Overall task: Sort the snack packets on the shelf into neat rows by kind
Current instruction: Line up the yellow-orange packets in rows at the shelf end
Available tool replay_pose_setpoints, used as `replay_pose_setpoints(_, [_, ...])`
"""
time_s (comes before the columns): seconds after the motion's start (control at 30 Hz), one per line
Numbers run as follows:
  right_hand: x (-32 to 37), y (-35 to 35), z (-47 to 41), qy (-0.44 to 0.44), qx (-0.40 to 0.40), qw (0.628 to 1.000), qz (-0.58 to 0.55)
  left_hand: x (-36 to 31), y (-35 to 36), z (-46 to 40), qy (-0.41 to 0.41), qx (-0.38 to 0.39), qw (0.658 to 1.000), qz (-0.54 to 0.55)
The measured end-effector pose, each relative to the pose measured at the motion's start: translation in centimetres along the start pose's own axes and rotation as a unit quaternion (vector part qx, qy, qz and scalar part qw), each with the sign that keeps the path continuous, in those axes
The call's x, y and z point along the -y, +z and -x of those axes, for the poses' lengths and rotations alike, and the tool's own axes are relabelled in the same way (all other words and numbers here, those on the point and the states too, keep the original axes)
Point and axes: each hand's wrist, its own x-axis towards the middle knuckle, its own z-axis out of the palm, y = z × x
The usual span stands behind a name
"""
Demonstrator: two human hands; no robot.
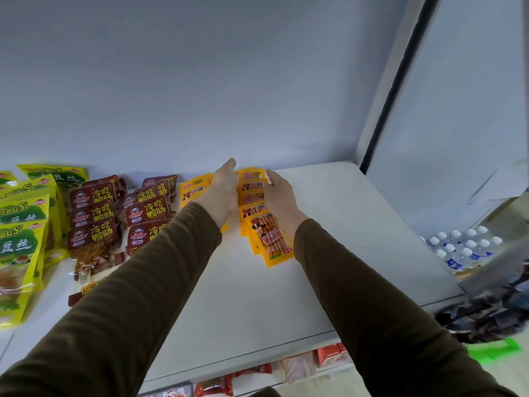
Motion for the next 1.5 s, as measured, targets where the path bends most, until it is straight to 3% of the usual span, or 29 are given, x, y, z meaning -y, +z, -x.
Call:
replay_pose_setpoints(0.13, [0.4,1.0,0.4,0.039,0.025,0.990,-0.133,-0.3,-0.2,0.3,-0.022,0.039,0.999,0.020])
replay_pose_setpoints(0.27, [0.5,1.9,0.9,0.059,0.025,0.979,-0.194,-0.5,-0.7,-0.1,-0.030,0.034,0.999,0.004])
replay_pose_setpoints(0.5, [1.2,0.2,-1.1,0.076,0.028,0.985,-0.154,-0.6,-0.3,0.0,-0.022,0.010,1.000,-0.003])
replay_pose_setpoints(0.87, [-0.1,-0.3,-0.6,-0.010,0.020,0.999,0.023,-0.3,-0.7,-0.5,-0.019,0.053,0.998,-0.041])
replay_pose_setpoints(1.33, [1.9,0.0,-0.3,0.080,0.081,0.988,-0.103,-0.8,-0.1,-1.2,-0.027,0.026,0.999,-0.003])
replay_pose_setpoints(1.4, [1.9,-1.0,0.1,0.072,0.082,0.986,-0.124,-0.6,-0.6,-1.2,-0.009,0.036,0.999,-0.009])
replay_pose_setpoints(1.5, [0.5,-3.4,1.6,0.014,0.088,0.994,-0.067,0.1,-2.0,-0.4,0.058,0.051,0.995,-0.061])
